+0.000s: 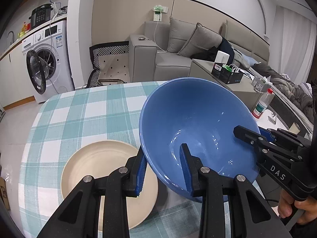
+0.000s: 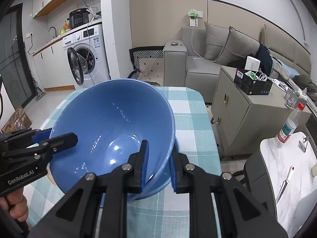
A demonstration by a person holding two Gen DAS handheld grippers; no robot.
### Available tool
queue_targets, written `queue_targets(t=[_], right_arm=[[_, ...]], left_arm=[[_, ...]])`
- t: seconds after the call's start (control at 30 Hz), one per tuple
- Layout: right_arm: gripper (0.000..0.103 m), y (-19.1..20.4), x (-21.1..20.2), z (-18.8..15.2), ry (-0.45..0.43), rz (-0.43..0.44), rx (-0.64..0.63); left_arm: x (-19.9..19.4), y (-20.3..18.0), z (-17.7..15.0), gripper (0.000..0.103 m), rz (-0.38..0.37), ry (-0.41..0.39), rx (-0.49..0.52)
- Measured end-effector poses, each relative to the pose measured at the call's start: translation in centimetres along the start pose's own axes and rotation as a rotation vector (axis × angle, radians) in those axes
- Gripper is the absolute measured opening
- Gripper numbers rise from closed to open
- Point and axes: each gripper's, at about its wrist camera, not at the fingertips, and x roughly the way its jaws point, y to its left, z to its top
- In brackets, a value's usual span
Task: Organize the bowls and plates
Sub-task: 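Lower the held blue bowl into the nested blue bowls and open both grippers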
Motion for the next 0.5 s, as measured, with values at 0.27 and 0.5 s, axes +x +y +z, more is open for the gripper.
queue_targets(t=[0.27, 0.5], right_arm=[[0.019, 0.3, 1.2, 0.0, 0.028, -0.017, -0.002], [0.019, 0.9, 2.3, 0.0, 0.043, -0.034, -0.014]], left_arm=[[2.0, 0.6, 0.0, 0.032, 0.003, 0.035, -0.003], [3.5, 1.0, 0.0, 0.032, 0.015, 0.056, -0.004]])
